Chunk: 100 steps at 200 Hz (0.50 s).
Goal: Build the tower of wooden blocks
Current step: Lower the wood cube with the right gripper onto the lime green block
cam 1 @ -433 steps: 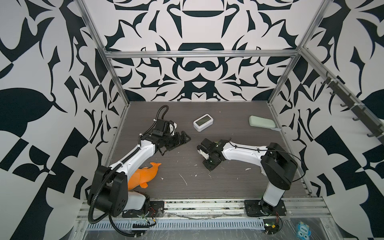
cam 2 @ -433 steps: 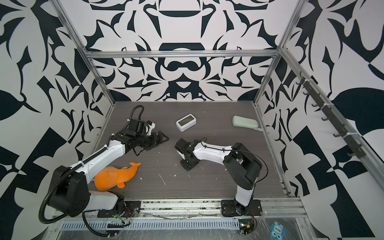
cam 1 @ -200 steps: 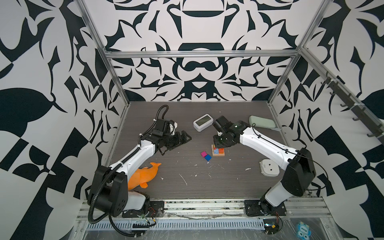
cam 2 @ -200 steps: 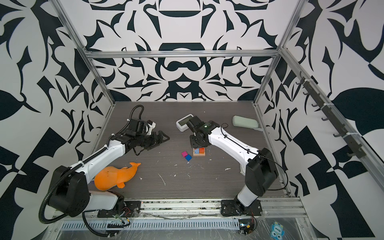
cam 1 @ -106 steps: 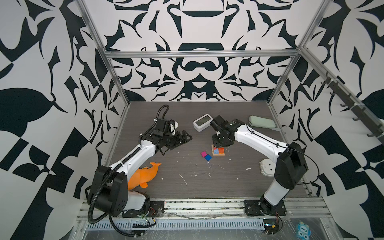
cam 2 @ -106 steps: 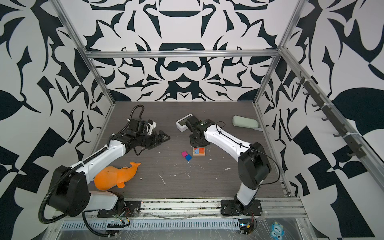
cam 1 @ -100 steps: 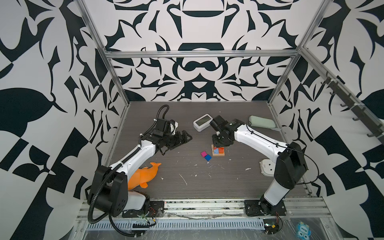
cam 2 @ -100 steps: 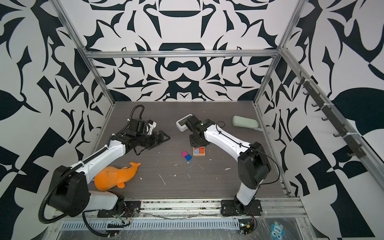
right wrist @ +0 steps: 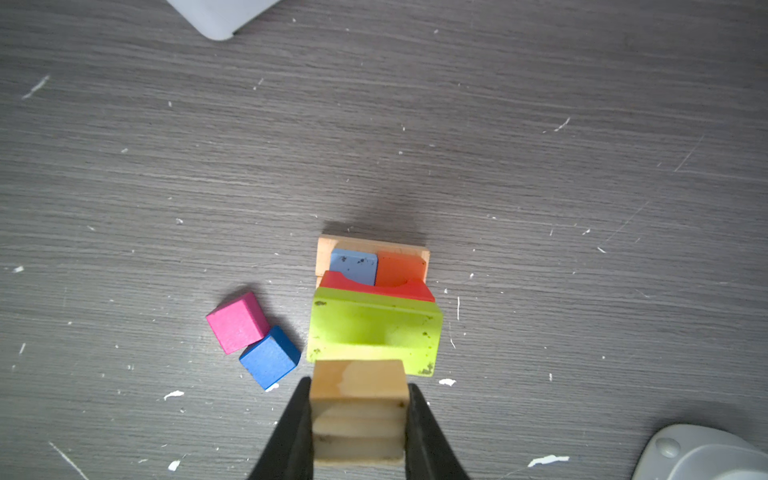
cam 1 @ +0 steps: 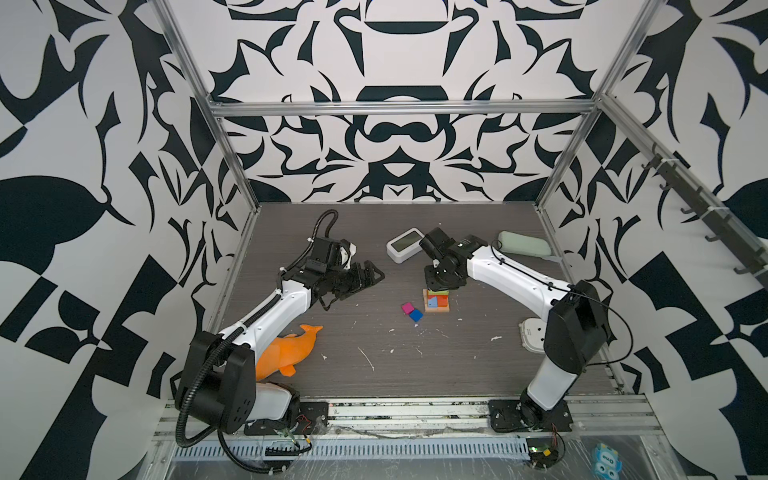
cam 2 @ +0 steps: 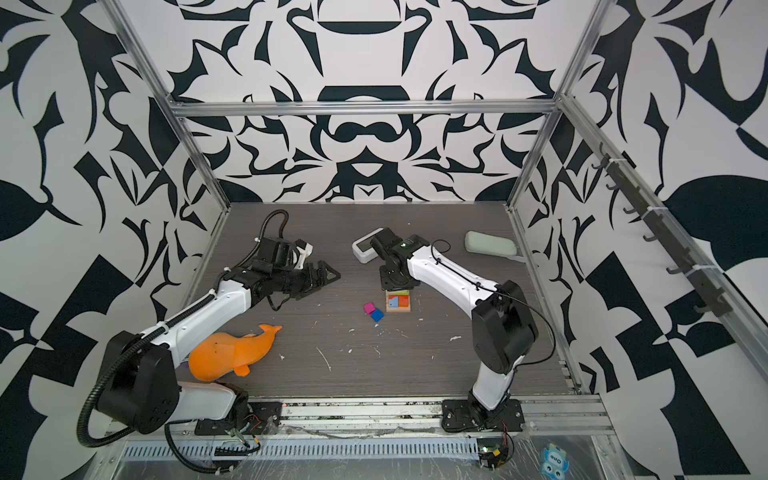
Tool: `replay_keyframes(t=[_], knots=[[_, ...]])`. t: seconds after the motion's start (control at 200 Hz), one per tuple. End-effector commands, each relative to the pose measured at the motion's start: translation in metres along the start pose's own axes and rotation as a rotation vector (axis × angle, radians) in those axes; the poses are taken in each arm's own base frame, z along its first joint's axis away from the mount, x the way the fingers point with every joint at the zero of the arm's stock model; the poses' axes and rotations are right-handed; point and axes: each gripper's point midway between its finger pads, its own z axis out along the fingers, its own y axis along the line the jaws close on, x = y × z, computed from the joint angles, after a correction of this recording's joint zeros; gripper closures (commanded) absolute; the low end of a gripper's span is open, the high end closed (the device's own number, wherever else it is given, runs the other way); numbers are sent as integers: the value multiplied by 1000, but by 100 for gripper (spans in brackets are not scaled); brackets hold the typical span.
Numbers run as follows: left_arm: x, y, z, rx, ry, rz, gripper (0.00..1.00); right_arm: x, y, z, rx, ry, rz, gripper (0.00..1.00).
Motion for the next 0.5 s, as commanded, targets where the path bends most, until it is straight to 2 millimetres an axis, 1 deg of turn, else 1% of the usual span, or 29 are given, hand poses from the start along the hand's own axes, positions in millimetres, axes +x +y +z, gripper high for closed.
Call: replay_keyframes(t=[0.0,0.495], knots=[[-2,-6,0,18,4,4,6,-12,-1,-7,1,-42,35,73],[-1,-4,0,13,6,3,6,-10,-2,3,12,-24,48,73]])
